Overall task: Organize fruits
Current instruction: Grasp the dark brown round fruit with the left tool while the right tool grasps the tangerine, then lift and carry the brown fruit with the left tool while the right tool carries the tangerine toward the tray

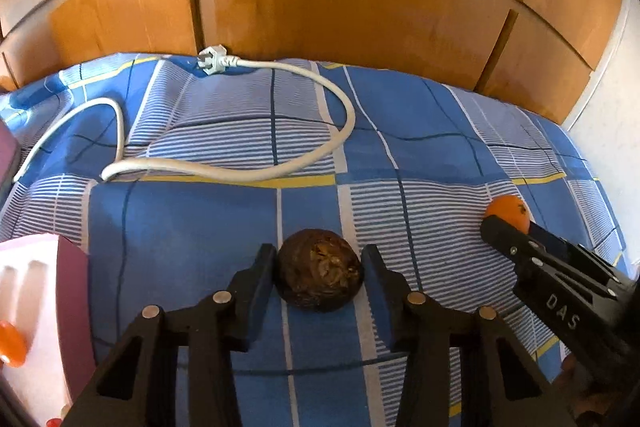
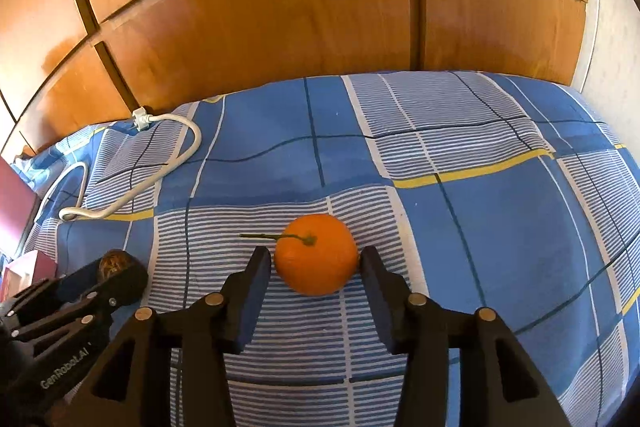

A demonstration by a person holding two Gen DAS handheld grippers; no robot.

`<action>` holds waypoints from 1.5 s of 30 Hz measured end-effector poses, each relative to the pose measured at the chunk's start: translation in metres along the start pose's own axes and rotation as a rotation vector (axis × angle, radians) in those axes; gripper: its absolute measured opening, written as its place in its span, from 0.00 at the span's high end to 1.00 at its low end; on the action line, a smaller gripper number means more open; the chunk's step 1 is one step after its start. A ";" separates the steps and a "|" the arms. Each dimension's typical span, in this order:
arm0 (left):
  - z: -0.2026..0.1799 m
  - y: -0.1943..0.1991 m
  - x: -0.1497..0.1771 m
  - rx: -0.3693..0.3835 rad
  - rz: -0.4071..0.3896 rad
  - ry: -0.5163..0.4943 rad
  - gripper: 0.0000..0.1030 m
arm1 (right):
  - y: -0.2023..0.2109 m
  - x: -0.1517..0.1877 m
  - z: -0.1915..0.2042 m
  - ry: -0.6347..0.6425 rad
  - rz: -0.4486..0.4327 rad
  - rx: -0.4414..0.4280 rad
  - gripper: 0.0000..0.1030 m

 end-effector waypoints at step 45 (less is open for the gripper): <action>-0.005 0.077 0.175 0.010 -0.060 0.013 0.58 | 0.064 0.153 0.023 0.117 0.015 0.048 0.61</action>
Point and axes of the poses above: each gripper's, at about its wrist camera, not at the fingertips, and y roughly against the way its jaws point, z to its left, x to its underside, the point moved 7 cm from there along -y, roughly the way its jaws point, and after that the axes turned 14 degrees about z, right-handed, at the moved point
